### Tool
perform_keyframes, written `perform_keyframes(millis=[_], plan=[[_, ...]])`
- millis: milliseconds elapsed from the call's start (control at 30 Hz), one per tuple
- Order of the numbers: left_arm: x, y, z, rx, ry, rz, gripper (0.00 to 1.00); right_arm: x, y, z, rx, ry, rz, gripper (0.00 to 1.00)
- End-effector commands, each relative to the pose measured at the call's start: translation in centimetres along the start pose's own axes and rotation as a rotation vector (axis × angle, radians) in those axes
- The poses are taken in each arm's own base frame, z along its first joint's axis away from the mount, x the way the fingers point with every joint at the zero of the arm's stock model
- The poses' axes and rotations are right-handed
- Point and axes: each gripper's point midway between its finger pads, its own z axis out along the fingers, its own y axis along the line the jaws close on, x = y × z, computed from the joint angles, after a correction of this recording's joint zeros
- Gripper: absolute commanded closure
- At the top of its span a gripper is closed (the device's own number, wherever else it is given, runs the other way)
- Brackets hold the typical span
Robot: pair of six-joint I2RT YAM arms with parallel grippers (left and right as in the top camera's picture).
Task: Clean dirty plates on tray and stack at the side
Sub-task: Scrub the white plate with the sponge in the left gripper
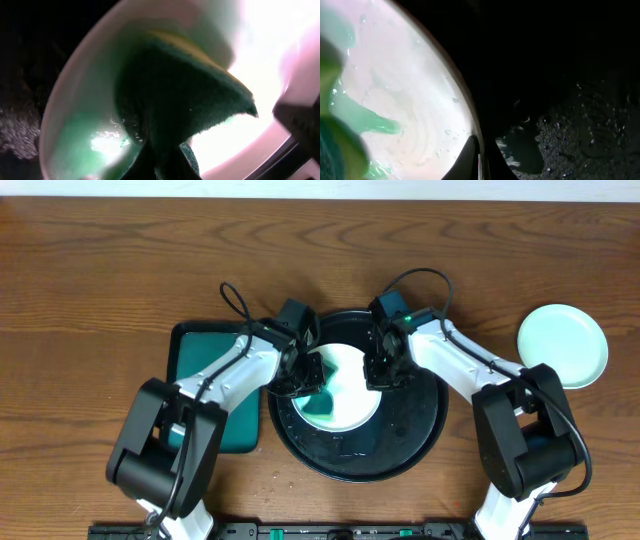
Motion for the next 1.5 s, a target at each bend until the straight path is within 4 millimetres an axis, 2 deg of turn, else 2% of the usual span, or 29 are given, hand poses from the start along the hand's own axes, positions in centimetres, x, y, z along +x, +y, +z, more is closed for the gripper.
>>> perform_keyframes(millis=[0,100,233,300,433,533,667,800,933,1000,1133,1233,1367,1467], plan=[[-0.5,3.1,2.7,-0.090,0.025,-0.103,0.93,2.4,0.7,1.9,-0.010,0.089,-0.008,0.99],[0.0,0.6,3.3,0.048,0.084,-0.086,0.93,2.5,0.7,1.9,-0.009,0.092,-0.019,0.99],[1.0,-5.6,2.5,0.334,0.163,0.005,0.93,2.5,0.7,1.9,-0.009,0.092,-0.037,0.99],[1.5,-7.7,2.3,0.403,0.186,0.020,0.93,2.5,0.7,1.9,-0.009,0.093,-0.038,0.99],[2.1,-9.6,2.4,0.434,0.188,0.042,0.93,2.5,0.8,2.0,-0.009,0.093,-0.039,0.99],[1.3,-8.7,2.8,0.385,0.142,0.024,0.93,2.7,0.7,1.9,-0.006,0.101,-0.038,0.99],[-1.7,-6.2,2.6,0.318,0.042,-0.026,0.93,3.1,0.5,1.9,0.001,0.117,-0.034,0.99],[-5.3,-1.3,2.0,0.182,-0.079,-0.115,0.93,3.2,0.5,1.9,0.001,0.120,-0.033,0.99],[-6.8,4.6,1.0,-0.004,-0.135,-0.185,0.93,3.3,0.4,1.9,0.004,0.126,-0.031,0.99],[-6.6,7.5,0.4,-0.121,-0.135,-0.202,0.93,3.3,0.4,1.9,0.004,0.126,-0.032,0.99],[-5.4,10.9,-0.6,-0.305,-0.115,-0.209,0.93,3.2,0.5,1.9,0.002,0.119,-0.034,0.99],[-3.8,12.3,-1.0,-0.408,-0.077,-0.205,0.93,3.1,0.5,1.9,0.000,0.116,-0.034,0.99],[-1.2,12.2,-0.9,-0.450,0.016,-0.174,0.93,3.0,0.5,1.9,0.000,0.116,-0.033,0.99],[1.5,9.2,0.1,-0.325,0.155,-0.070,0.93,3.0,0.5,1.9,-0.001,0.113,-0.034,0.99]])
